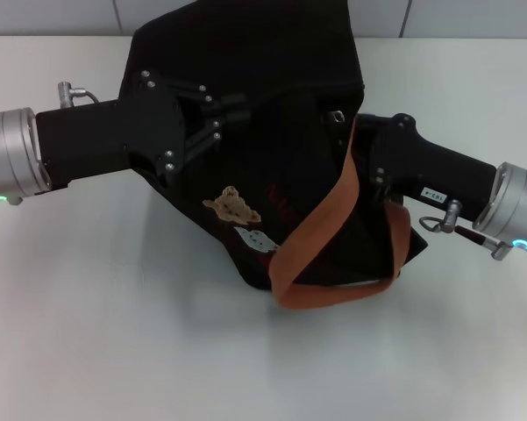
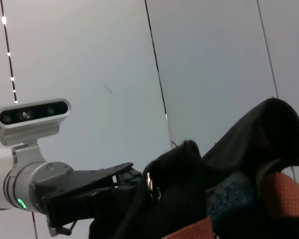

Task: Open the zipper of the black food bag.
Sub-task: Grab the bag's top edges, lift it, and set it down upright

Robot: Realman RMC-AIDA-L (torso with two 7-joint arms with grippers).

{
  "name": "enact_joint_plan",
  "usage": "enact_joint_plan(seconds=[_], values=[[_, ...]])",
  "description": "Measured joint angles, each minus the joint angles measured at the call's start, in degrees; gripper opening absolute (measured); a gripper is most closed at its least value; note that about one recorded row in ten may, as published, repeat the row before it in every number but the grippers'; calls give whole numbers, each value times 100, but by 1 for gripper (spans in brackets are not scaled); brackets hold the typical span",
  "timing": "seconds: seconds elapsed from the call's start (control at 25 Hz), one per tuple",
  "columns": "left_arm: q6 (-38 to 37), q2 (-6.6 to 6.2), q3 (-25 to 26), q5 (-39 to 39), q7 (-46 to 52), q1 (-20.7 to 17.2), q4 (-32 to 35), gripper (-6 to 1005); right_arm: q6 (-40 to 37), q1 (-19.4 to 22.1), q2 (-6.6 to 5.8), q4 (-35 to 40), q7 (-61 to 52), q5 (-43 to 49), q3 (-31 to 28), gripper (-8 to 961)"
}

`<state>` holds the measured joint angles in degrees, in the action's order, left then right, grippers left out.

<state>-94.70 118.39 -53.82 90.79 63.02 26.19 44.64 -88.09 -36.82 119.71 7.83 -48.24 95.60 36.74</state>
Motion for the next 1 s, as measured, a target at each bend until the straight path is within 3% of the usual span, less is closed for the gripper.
enact_joint_plan(seconds=[0.2, 0.44, 1.0], values=[[-44, 0, 21, 0, -1, -24, 0, 94, 27, -10, 0, -1, -2, -5, 0, 163], [-58, 0, 24, 0, -1, -31, 0, 95, 30, -10, 0, -1, -6, -25, 0, 78], [-62, 0, 30, 0, -1, -47, -9, 92, -31, 164, -1, 58, 58, -238, -153, 33]])
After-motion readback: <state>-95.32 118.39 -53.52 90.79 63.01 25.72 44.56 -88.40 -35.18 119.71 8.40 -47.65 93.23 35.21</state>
